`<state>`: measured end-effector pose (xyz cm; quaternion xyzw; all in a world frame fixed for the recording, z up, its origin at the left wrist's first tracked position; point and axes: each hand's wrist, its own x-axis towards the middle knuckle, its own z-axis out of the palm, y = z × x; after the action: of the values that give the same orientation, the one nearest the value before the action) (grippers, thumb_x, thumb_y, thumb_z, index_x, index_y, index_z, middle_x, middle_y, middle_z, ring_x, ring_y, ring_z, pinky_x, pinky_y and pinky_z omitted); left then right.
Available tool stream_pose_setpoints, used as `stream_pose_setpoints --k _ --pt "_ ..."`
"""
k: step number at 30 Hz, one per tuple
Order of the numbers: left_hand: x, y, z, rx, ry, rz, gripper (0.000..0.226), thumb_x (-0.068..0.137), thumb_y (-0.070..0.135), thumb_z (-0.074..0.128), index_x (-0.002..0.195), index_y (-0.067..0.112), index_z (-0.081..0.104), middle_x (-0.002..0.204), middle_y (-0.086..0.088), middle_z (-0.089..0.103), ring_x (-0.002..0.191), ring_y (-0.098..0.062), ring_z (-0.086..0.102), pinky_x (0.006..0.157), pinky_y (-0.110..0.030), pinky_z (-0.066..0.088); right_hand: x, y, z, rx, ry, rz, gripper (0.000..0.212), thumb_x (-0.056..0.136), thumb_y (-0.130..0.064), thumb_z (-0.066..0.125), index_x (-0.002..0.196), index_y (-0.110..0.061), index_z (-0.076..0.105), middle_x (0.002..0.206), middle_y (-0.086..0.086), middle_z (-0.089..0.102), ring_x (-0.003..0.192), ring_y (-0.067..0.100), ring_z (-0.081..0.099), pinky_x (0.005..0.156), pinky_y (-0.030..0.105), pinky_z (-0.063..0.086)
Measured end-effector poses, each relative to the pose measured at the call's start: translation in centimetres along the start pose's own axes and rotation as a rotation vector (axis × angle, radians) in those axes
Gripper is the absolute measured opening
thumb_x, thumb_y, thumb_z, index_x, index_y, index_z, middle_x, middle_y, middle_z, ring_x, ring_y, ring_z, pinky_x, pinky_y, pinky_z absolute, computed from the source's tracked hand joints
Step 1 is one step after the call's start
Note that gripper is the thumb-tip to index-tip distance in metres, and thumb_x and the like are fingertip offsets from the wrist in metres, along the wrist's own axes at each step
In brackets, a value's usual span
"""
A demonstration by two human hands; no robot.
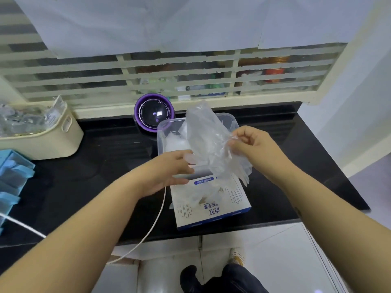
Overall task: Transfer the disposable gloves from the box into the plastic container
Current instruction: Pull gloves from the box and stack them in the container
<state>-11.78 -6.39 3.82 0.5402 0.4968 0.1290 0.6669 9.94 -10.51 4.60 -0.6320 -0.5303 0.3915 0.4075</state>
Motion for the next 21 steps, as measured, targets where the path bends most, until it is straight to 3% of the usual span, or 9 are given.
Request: stream_pose_setpoints --k 2,4,7,11,14,16,18,21 --pt "-0.5 -0.1 -0.4 -0.374 -0.065 0.02 0.046 0.093 0.022 0.06 0.138 0.019 0.049 0.134 -0.007 0.058 0.121 -0.024 0.057 0.1 -0.042 0.048 -0.2 -0.4 0.1 0.0 -0.058 -0.015 0.006 0.088 -0.018 0.063 0.092 -0.015 0.067 0.091 0.008 0.07 0.091 0.029 0.065 0.092 0.041 0.051" --pt "-0.6 -0.2 0.4 -0.531 -0.097 0.073 0.042 0.094 0.027 0.059 0.133 0.013 0.054 0.13 -0.012 0.061 0.119 -0.03 0.059 0.101 -0.046 0.047 -0.4 -0.7 0.6 -0.011 -0.132 -0.013 0.008 0.089 -0.019 0.063 0.093 -0.015 0.068 0.089 0.005 0.072 0.087 0.025 0.067 0.091 0.039 0.052" --pt "-0.4 0.3 2.3 -0.549 0.019 0.136 0.023 0.1 0.014 0.046 0.115 0.005 0.06 0.121 -0.017 0.065 0.108 -0.028 0.066 0.09 -0.041 0.055 -0.8 -0.8 1.3 -0.097 -0.197 0.003 0.01 0.089 -0.026 0.063 0.087 -0.02 0.071 0.083 -0.002 0.072 0.076 0.008 0.065 0.079 0.026 0.051" --pt "0.0 0.2 2.6 -0.653 0.153 0.129 0.014 0.097 0.014 0.052 0.103 0.008 0.063 0.115 -0.016 0.068 0.095 -0.024 0.067 0.078 -0.033 0.059 -0.6 -0.3 0.6 -0.114 -0.019 -0.006 0.013 0.089 -0.028 0.064 0.081 -0.022 0.073 0.075 -0.012 0.069 0.064 -0.008 0.058 0.061 0.004 0.042" --pt "0.6 -0.4 2.3 -0.602 0.249 0.131 0.01 0.093 0.017 0.059 0.098 0.01 0.064 0.085 -0.009 0.062 0.066 -0.009 0.06 0.063 -0.024 0.057 -0.5 0.0 0.0 -0.088 0.098 0.002 0.012 0.09 -0.027 0.063 0.083 -0.024 0.072 0.074 -0.012 0.068 0.066 -0.008 0.058 0.061 0.006 0.041" --pt "0.9 -0.6 2.4 -0.546 0.277 0.15 0.011 0.092 0.019 0.061 0.097 0.009 0.063 0.071 -0.002 0.047 0.053 -0.004 0.047 0.066 -0.022 0.056 -0.5 0.3 -0.3 -0.064 0.158 0.011 0.012 0.09 -0.026 0.062 0.083 -0.023 0.072 0.076 -0.009 0.068 0.07 0.0 0.06 0.066 0.013 0.045" --pt "1.0 -0.8 2.6 -0.5 0.288 0.184 0.012 0.093 0.02 0.06 0.099 0.01 0.064 0.071 -0.001 0.046 0.057 -0.005 0.046 0.07 -0.023 0.056 -0.5 0.6 -0.4 -0.044 0.182 0.041 0.012 0.089 -0.026 0.063 0.084 -0.021 0.072 0.077 -0.006 0.069 0.07 0.004 0.061 0.065 0.018 0.048" --pt "1.0 -0.8 3.0 -0.519 0.277 0.219 0.014 0.093 0.021 0.059 0.1 0.011 0.065 0.088 -0.003 0.069 0.083 -0.013 0.066 0.081 -0.03 0.056 -0.8 1.1 -0.7 -0.017 0.164 0.103 0.01 0.087 -0.026 0.066 0.082 -0.018 0.07 0.076 -0.003 0.069 0.065 0.005 0.059 0.059 0.019 0.046"
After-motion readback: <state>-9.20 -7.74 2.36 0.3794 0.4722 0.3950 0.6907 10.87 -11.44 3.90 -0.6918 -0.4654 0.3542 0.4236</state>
